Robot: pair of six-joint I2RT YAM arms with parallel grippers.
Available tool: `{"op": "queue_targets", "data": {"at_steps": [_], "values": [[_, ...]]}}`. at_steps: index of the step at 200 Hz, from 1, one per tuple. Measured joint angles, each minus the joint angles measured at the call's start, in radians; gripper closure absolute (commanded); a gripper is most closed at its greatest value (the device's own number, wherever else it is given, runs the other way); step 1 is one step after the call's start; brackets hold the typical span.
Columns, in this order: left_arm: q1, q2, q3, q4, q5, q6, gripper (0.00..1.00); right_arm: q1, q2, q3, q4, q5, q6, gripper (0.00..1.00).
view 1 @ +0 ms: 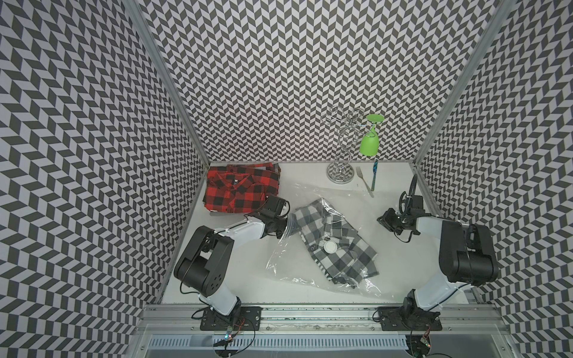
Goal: Take the shirt out of the vacuum bag
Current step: Take out the shirt from the vacuum bag.
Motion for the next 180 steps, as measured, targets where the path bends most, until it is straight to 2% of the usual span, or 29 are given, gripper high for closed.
{"op": "queue_targets", "data": {"at_steps": [88, 120, 180], "values": [[0.146, -0.318, -0.328, -0.025, -0.006, -0.161, 1.0, -0.01, 0.054, 0.039, 0.051, -0.021, 0.042, 0.82], [0.189, -0.487, -0.431, -0.066, -0.03, -0.239, 1.0, -0.011, 0.069, 0.044, 0.077, -0.027, 0.048, 0.83], [0.232, -0.886, -0.54, -0.281, -0.124, -0.441, 1.0, -0.011, 0.087, 0.044, 0.123, -0.045, 0.055, 0.83]]}}
